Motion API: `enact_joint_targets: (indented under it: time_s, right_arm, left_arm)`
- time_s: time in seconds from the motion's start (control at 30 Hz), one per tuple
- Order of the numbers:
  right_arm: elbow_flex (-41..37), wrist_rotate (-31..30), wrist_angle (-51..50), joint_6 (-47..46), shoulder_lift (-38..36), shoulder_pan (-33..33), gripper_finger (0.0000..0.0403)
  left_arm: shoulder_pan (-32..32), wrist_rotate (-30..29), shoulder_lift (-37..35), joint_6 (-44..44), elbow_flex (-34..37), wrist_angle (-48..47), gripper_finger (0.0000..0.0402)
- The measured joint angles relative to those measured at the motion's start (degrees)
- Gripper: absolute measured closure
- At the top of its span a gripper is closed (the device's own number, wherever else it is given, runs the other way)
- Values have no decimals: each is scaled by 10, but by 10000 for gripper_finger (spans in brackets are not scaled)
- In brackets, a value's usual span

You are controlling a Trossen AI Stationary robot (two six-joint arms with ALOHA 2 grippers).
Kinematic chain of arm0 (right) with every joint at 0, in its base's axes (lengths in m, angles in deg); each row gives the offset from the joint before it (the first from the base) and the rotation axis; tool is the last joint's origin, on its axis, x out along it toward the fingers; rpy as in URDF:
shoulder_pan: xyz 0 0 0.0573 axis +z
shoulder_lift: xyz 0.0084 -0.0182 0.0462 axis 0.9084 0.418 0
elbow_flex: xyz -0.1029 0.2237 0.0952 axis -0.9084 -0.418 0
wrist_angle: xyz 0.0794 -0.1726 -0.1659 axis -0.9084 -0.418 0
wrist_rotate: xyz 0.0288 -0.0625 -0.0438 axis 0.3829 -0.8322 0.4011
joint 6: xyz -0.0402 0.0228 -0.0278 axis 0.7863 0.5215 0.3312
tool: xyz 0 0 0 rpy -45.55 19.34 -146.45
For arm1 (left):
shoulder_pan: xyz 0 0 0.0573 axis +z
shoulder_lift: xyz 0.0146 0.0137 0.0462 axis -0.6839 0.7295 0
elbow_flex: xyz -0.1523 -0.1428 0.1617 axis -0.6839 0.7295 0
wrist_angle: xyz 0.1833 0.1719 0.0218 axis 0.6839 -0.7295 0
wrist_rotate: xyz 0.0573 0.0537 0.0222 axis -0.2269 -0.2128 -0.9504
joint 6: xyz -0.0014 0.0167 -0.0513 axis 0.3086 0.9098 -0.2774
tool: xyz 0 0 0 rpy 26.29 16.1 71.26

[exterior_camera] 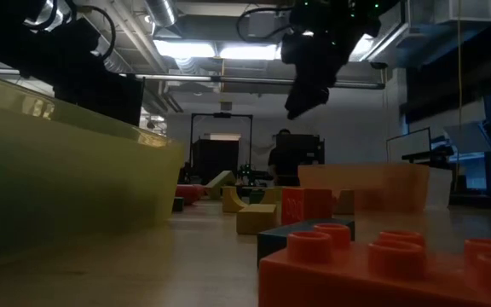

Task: Sort blocks by size
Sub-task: Put the blue cylinder block into the blue bin

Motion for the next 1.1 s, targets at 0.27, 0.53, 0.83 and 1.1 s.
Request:
enact_joint_targets:
  time_s: [0.27, 0.53, 0.83, 1.1]
  right_arm:
    - [0, 16, 25, 1, 0, 0, 150]
    - [0, 16, 36, 2, 0, 0, 150]
    - [0, 16, 56, 3, 0, 0, 150]
    - [0, 16, 65, 3, 0, 0, 150]
  left_arm:
    - [23, 18, 69, -26, 0, 6, 193]
    - [51, 40, 192, 40, 0, 87, 174]
    - [105, 106, 311, 73, 0, 214, 174]
    - [142, 158, 399, 75, -1, 294, 174]
